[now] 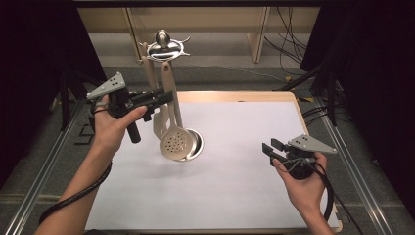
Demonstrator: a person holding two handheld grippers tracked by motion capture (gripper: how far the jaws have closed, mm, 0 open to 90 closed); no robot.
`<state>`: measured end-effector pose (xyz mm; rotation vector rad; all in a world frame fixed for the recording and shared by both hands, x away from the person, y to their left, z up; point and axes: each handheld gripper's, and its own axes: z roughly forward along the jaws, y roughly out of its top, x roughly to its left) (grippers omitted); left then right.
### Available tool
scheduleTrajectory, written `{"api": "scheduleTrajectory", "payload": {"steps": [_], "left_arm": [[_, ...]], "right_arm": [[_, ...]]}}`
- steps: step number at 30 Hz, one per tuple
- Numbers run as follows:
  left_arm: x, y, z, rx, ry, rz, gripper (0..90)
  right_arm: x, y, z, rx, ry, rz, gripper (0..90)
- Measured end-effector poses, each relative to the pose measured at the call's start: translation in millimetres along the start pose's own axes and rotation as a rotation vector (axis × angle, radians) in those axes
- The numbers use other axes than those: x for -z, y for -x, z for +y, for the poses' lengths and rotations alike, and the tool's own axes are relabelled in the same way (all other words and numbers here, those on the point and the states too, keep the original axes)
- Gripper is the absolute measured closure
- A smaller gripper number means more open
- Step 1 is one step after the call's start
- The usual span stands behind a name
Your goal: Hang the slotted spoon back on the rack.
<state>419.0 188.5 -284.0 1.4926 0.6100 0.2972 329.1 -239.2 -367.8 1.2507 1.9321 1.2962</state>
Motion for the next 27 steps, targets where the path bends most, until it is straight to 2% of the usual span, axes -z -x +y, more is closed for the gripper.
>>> {"api": "scheduleTrajectory", "payload": {"steps": [3, 8, 13, 14, 15, 16, 17, 18, 20, 23, 25, 26, 27], "left_arm": [[-0.7, 1.5, 0.2, -0.011, 0.001, 0.022, 68.6], [2.1, 5.0, 0.2, -0.046, 0.005, 0.071, 60.6], [9.3, 14.0, -0.6, -0.105, 0.028, 0.144, 50.9], [11.5, 16.5, -1.1, -0.121, 0.034, 0.158, 49.3], [14.6, 19.7, -2.4, -0.139, 0.041, 0.173, 47.8], [17.1, 20.8, -3.1, -0.175, 0.052, 0.186, 46.8], [20.4, 24.3, -5.7, -0.186, 0.053, 0.195, 45.8], [22.5, 26.3, -7.4, -0.196, 0.051, 0.200, 44.9], [27.7, 30.6, -12.7, -0.212, 0.048, 0.212, 44.2], [39.0, 36.7, -28.7, -0.214, 0.035, 0.245, 43.6], [45.2, 37.7, -45.2, -0.199, 0.035, 0.277, 43.2], [46.5, 36.3, -51.7, -0.217, 0.032, 0.283, 43.0], [48.5, 35.7, -64.6, -0.225, 0.015, 0.303, 43.0]], "right_arm": [[0.3, 2.7, 0.8, 0.038, 0.004, 0.003, 62.7], [0.4, 1.9, 0.1, 0.016, 0.001, 0.001, 62.7], [0.3, 1.6, -0.1, 0.011, 0.000, 0.002, 62.6], [0.4, 1.4, 0.0, 0.009, 0.001, -0.004, 62.6], [-0.1, 3.5, 0.4, 0.034, 0.010, -0.006, 62.5], [-0.3, 3.9, 0.1, 0.034, 0.021, -0.011, 62.4], [0.1, 4.4, 0.1, 0.032, 0.016, -0.012, 62.3], [1.2, 3.5, -0.4, 0.004, -0.003, -0.006, 62.1], [0.7, 5.9, -0.5, 0.002, 0.003, 0.004, 61.6], [1.1, 6.9, -1.9, -0.006, 0.001, -0.008, 60.7], [0.8, 10.2, -2.6, 0.016, 0.001, -0.016, 60.1], [0.7, 9.4, -3.9, -0.004, 0.000, -0.020, 59.8], [0.8, 11.1, -3.9, 0.002, -0.001, -0.017, 59.6]]}}
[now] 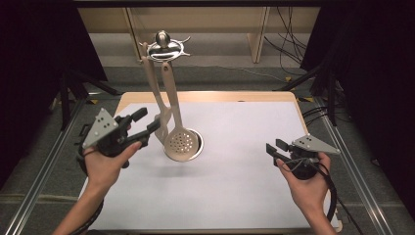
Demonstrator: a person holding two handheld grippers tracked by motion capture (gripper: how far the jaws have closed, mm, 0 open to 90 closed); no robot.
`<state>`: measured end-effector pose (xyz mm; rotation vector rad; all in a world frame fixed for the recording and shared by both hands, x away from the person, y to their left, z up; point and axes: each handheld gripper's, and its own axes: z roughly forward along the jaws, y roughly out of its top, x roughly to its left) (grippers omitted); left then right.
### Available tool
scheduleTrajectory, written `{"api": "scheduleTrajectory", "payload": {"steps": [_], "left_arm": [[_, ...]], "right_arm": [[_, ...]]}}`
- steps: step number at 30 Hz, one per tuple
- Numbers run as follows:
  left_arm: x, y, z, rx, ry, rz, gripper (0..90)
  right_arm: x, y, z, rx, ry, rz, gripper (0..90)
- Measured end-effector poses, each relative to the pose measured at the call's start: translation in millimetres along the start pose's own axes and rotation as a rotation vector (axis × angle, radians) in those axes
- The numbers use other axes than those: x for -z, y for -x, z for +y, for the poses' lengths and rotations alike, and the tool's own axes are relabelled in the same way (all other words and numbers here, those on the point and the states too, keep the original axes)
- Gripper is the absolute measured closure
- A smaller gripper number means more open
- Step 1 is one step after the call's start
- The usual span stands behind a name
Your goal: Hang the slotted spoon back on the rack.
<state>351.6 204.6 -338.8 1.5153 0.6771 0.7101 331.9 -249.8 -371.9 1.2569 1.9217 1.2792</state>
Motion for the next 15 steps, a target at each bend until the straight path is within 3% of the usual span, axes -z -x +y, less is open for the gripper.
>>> {"api": "scheduleTrajectory", "payload": {"steps": [3, 4, 5, 6, 8, 9, 10, 12, 13, 14, 15], "left_arm": [[6.0, 2.6, -31.9, -0.018, -0.039, 0.027, 41.4], [7.8, 2.7, -42.0, -0.012, -0.052, 0.032, 41.0], [9.4, 2.2, -51.3, -0.003, -0.064, 0.041, 40.6], [10.8, 1.2, -59.6, 0.006, -0.072, 0.055, 40.0], [13.2, -0.1, -74.1, 0.016, -0.076, 0.086, 39.4], [13.7, -0.5, -77.1, 0.020, -0.079, 0.093, 39.3], [13.5, -1.0, -79.7, 0.031, -0.068, 0.095, 39.2], [13.1, -1.8, -80.4, 0.038, -0.054, 0.094, 39.2], [14.7, -1.5, -79.2, 0.041, -0.068, 0.108, 39.2], [14.6, -1.9, -78.8, 0.046, -0.057, 0.112, 39.2], [14.5, -2.7, -78.5, 0.043, -0.045, 0.112, 39.2]], "right_arm": [[-1.5, 2.6, -2.7, -0.011, -0.011, -0.010, 58.9], [-1.7, 4.4, -3.3, 0.002, -0.013, -0.013, 58.7], [-2.2, 4.2, -4.8, -0.016, -0.013, -0.015, 58.5], [-3.6, 7.3, -6.2, 0.012, -0.007, -0.014, 58.5], [-3.1, 6.7, -8.9, -0.023, -0.022, -0.031, 57.9], [-4.5, 9.8, -10.9, 0.008, -0.020, -0.026, 57.6], [-3.8, 7.3, -12.3, -0.033, -0.027, -0.025, 57.4], [-3.4, 8.5, -14.6, -0.023, -0.031, -0.030, 57.2], [-3.5, 11.3, -15.0, 0.006, -0.027, -0.026, 57.1], [-3.5, 8.5, -16.1, -0.040, -0.036, -0.023, 57.0], [-4.8, 9.6, -16.9, -0.029, -0.026, -0.028, 57.0]]}}
